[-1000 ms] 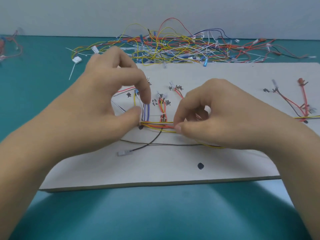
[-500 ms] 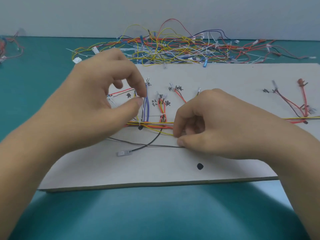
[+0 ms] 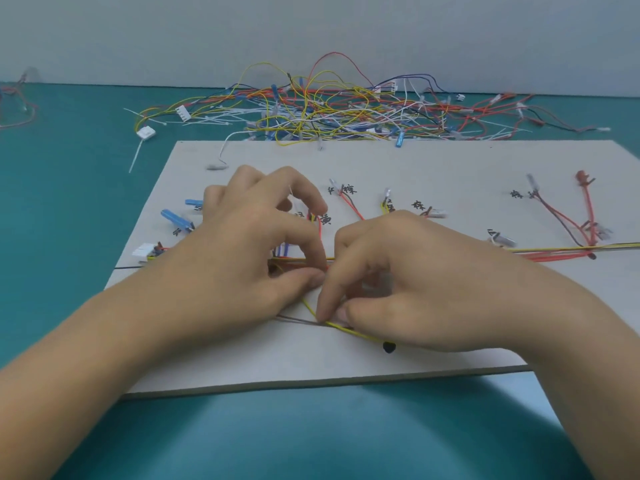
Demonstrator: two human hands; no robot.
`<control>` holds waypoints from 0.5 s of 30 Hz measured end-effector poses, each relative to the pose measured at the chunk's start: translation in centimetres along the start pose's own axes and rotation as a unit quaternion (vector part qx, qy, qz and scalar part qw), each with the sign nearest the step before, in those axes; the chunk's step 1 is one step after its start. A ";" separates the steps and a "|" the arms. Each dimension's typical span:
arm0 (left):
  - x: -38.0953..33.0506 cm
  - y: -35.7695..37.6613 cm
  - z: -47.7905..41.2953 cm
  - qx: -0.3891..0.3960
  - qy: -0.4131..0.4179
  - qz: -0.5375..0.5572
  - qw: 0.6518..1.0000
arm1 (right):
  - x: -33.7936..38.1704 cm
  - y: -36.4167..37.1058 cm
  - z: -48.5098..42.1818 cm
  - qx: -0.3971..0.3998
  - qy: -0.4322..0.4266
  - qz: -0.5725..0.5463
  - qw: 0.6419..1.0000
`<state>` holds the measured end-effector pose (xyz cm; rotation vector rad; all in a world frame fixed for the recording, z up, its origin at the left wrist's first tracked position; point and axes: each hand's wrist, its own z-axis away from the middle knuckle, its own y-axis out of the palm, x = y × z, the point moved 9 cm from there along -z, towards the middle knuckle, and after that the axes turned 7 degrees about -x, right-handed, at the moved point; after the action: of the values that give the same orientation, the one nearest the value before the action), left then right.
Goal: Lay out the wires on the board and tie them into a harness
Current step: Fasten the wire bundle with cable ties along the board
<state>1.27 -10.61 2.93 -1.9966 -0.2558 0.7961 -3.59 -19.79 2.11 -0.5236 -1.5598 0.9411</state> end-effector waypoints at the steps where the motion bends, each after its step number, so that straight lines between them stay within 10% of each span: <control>1: 0.1 0.1 0.0 0.003 -0.002 -0.003 1.000 | 0.0 -0.1 0.0 -0.006 -0.002 -0.004 1.000; 7: 0.6 0.2 0.0 0.021 -0.008 0.012 1.000 | -1.6 -4.6 -0.7 -0.152 0.045 -0.099 0.982; 15: 1.0 0.2 0.0 0.017 -0.009 0.047 0.999 | -10.8 -11.7 -3.7 -0.171 0.252 0.114 0.946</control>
<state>2.02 -10.23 2.37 -1.9812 -0.1586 0.8722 4.28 -33.80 5.05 -1.1195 -1.2078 0.6331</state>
